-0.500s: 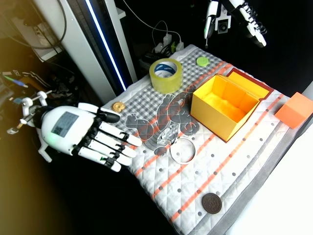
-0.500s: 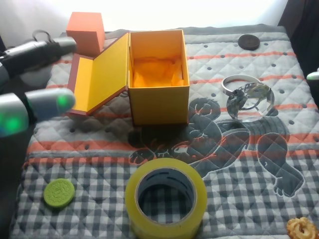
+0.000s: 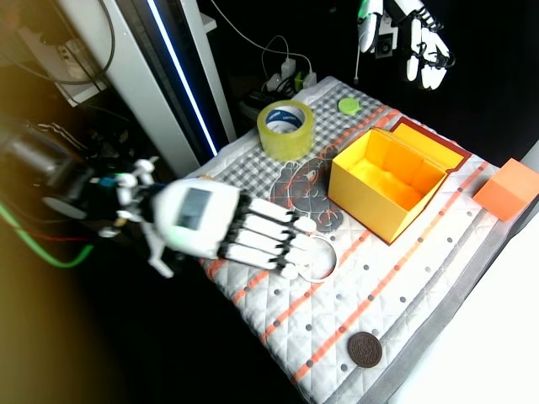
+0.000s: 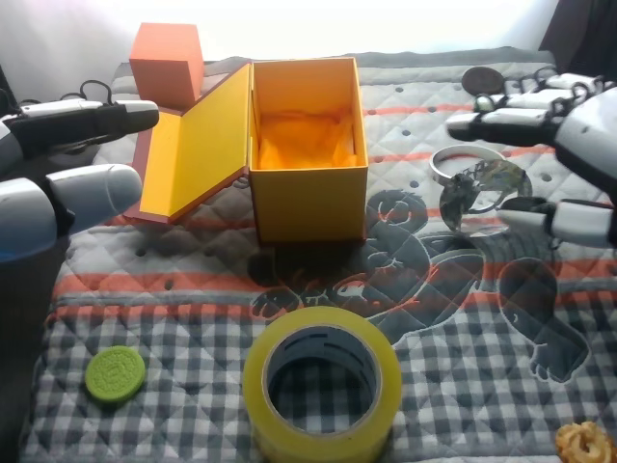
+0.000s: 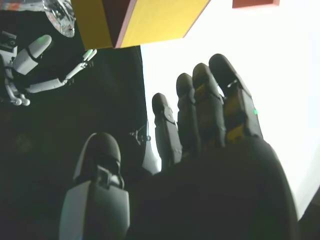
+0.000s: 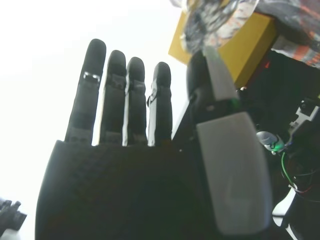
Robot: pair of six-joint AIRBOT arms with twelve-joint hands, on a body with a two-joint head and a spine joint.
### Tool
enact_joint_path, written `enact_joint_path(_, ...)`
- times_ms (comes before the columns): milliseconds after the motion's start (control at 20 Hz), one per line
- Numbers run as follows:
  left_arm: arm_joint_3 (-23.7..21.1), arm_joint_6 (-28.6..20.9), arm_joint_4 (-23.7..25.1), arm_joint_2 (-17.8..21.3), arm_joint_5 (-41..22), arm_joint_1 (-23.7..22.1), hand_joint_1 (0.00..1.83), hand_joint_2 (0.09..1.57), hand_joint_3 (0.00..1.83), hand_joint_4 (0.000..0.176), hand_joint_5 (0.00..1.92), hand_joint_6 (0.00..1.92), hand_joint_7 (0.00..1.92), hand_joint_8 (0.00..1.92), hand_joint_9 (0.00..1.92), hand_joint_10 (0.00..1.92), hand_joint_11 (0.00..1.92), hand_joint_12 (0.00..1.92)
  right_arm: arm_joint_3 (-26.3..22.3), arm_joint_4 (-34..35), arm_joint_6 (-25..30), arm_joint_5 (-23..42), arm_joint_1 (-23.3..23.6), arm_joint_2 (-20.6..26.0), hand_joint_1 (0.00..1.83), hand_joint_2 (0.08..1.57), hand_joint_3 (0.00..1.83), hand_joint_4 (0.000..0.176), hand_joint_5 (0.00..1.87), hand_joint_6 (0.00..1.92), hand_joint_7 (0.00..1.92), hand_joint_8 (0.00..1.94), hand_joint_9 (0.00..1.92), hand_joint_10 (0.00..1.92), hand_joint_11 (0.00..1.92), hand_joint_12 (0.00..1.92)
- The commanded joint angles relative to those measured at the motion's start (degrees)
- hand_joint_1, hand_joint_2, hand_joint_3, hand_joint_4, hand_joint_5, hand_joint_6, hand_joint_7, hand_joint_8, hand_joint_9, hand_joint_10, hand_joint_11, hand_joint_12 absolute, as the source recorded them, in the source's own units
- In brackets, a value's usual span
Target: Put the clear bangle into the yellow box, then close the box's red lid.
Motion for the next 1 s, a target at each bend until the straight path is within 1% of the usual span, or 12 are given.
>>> enact_joint_path(0,0.44,-0.25,0.30,-0.31,-6.62,-0.85,0.29,1.16,0.00,0.176,0.44,0.00,0.40,0.00,0.33,0.00,0.00,0.95,0.71,0.45,0.08,5.31,1.01,0.04,0.91,1.15,0.00,0.142,0.37,0.00,0.40,0.01,0.45,0.01,0.23,0.80)
enact_joint_path(50,0.48,-0.25,0.32,-0.36,-6.53,-0.85,0.32,1.16,0.00,0.176,0.45,0.01,0.40,0.00,0.33,0.00,0.00,0.95,1.34,0.47,0.08,4.34,1.43,-0.62,0.91,1.15,0.00,0.116,0.37,0.00,0.39,0.00,0.45,0.00,0.24,0.84)
enact_joint_path(200,0.61,-0.25,0.34,-0.53,-6.35,-0.85,0.32,1.16,0.00,0.176,0.44,0.00,0.40,0.00,0.33,0.00,0.00,0.95,3.29,0.62,0.09,0.78,2.53,-2.56,0.88,1.11,0.00,0.102,0.39,0.00,0.41,0.00,0.48,0.01,0.23,0.92)
enact_joint_path(300,0.67,-0.25,0.34,-0.56,-6.32,-0.85,0.30,1.17,0.00,0.176,0.44,0.00,0.41,0.00,0.32,0.00,0.00,0.91,4.24,1.00,0.09,-0.77,2.74,-3.67,0.88,1.13,0.01,0.068,0.41,0.01,0.43,0.01,0.50,0.02,0.25,0.94)
enact_joint_path(400,0.66,-0.25,0.34,-0.56,-6.39,-0.89,0.30,1.17,0.00,0.176,0.43,0.00,0.40,0.00,0.32,0.00,0.00,0.88,4.55,1.08,0.09,-1.79,2.74,-4.15,0.82,1.10,0.00,0.052,0.44,0.00,0.48,0.00,0.57,0.01,0.30,0.89)
enact_joint_path(500,0.52,-0.25,0.33,-0.53,-6.61,-0.87,0.32,1.17,0.00,0.176,0.43,0.00,0.41,0.00,0.33,0.00,0.00,0.85,4.51,1.41,0.09,-2.27,2.72,-4.19,1.10,1.11,0.00,0.004,0.53,0.01,0.60,0.01,0.63,0.01,0.34,0.96)
enact_joint_path(650,0.39,-0.25,0.22,-0.52,-6.68,-0.77,0.30,1.18,0.00,0.176,0.41,0.00,0.41,0.00,0.34,0.00,0.00,0.87,4.39,1.98,0.09,-2.95,2.70,-4.21,1.20,1.13,0.00,0.000,0.73,0.01,0.81,0.03,0.90,0.09,0.45,1.29)
enact_joint_path(700,0.34,-0.25,0.16,-0.52,-6.74,-0.71,0.30,1.18,0.00,0.176,0.41,0.00,0.41,0.00,0.35,0.01,0.00,0.88,4.35,2.10,0.09,-3.04,2.69,-4.20,1.22,1.15,0.00,0.000,0.81,0.85,0.96,0.88,1.02,0.16,0.57,1.33)
enact_joint_path(750,0.31,-0.25,0.09,-0.52,-6.82,-0.66,0.29,1.18,0.00,0.176,0.42,0.00,0.40,0.00,0.34,0.00,0.00,0.84,4.33,2.17,0.09,-3.11,2.67,-4.20,1.22,1.16,0.00,0.000,0.81,1.05,0.98,1.08,1.05,0.21,0.55,1.40)
enact_joint_path(850,0.28,-0.26,0.06,-0.51,-6.93,-0.65,0.26,1.19,0.00,0.176,0.43,0.01,0.39,0.00,0.35,0.00,0.00,0.84,4.33,2.29,0.09,-3.15,2.58,-4.20,1.24,1.16,0.00,0.000,0.89,0.89,0.92,1.31,0.87,1.05,0.56,1.72)
enact_joint_path(900,0.26,-0.26,0.06,-0.51,-6.98,-0.65,0.26,1.20,0.00,0.176,0.41,0.00,0.38,0.00,0.33,0.00,0.00,0.81,4.33,2.31,0.09,-3.18,2.53,-4.20,1.15,1.18,0.00,0.000,0.87,1.09,0.99,1.05,0.92,1.29,0.71,1.79)
enact_joint_path(950,0.25,-0.26,0.06,-0.51,-7.00,-0.65,0.29,1.19,0.00,0.176,0.41,0.00,0.38,0.00,0.34,0.00,0.00,0.81,4.33,2.31,0.09,-3.23,2.52,-4.20,1.12,1.19,0.00,0.000,0.86,1.15,1.05,0.89,0.96,1.31,0.79,1.73)
